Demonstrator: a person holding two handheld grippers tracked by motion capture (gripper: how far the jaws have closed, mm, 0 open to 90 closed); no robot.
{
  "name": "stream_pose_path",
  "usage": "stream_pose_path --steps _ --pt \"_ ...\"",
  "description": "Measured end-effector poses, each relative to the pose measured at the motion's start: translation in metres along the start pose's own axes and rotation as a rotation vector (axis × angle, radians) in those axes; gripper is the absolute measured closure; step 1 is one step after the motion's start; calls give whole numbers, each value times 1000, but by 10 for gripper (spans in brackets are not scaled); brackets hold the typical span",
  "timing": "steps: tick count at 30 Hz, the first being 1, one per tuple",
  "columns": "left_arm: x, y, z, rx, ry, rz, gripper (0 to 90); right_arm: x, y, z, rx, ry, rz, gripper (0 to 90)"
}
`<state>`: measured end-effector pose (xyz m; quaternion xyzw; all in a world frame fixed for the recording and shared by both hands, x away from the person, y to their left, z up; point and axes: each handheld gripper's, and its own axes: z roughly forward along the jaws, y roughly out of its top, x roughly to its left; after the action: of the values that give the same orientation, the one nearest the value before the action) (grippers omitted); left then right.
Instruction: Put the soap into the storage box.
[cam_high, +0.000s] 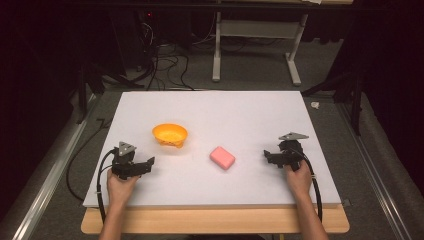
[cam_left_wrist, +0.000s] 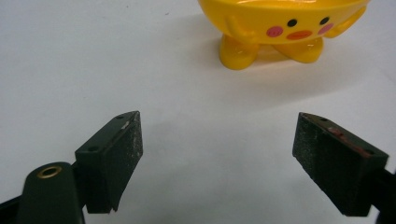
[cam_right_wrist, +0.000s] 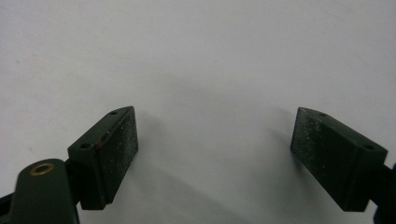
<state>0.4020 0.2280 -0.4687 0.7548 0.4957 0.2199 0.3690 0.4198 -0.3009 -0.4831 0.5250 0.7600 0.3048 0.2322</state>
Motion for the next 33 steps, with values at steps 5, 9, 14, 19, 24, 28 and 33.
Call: stream_pose_path --steps 5,9,14,19,24,28,33 --pt "-4 6 -13 -49 18 -3 148 0 0 0 0 1 1 156" --pt "-9 10 -21 -67 0 8 148 -1 0 0 3 5 8 156" --pt "-18 15 -26 -71 -43 18 148 -1 0 0 4 6 10 155" --pt "-31 21 -28 -72 -94 35 148 -1 0 0 4 6 10 155" --pt "-41 26 -27 -61 -125 61 148 -1 0 0 4 6 10 155" --pt "-50 32 -25 -69 -145 78 148 -1 0 0 4 6 10 155" --pt "-62 37 -23 -42 -178 90 150 -1 0 0 3 5 8 156"
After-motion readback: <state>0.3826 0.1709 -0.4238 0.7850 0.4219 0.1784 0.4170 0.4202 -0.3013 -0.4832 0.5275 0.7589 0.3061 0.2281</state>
